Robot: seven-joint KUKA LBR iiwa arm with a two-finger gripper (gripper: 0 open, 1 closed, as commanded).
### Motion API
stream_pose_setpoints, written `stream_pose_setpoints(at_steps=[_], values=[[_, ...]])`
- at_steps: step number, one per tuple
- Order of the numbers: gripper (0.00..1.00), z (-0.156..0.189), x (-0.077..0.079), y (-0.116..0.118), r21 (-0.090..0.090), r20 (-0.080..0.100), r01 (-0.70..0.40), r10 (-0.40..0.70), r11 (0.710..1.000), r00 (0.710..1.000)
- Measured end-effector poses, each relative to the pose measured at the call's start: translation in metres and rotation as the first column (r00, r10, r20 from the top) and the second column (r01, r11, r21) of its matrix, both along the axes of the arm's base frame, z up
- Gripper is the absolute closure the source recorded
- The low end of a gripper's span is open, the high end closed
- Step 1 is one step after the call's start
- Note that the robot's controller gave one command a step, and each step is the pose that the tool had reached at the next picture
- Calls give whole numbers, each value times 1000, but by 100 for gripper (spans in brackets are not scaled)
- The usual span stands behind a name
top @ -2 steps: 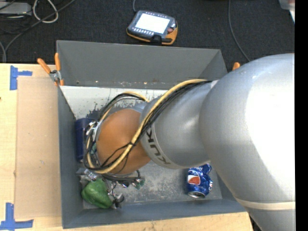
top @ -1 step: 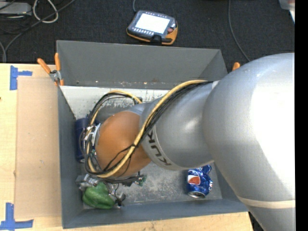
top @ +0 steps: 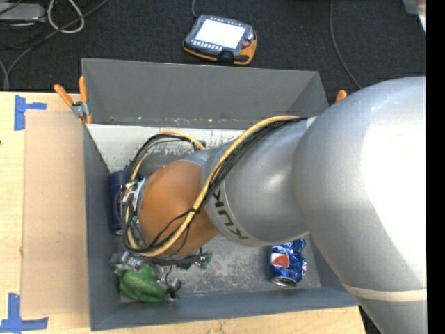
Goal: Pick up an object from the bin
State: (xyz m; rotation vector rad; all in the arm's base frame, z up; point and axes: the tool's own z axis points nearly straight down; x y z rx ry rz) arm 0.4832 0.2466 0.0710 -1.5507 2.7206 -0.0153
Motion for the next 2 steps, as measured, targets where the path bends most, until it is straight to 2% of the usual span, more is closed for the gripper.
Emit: stream_pose_setpoints(at_steps=[1,2], values=[[100,19,-3,0,-2,-8,2,-2,1000,1000],[100,44,-2,1,0,-5,5,-5,1000,1000]])
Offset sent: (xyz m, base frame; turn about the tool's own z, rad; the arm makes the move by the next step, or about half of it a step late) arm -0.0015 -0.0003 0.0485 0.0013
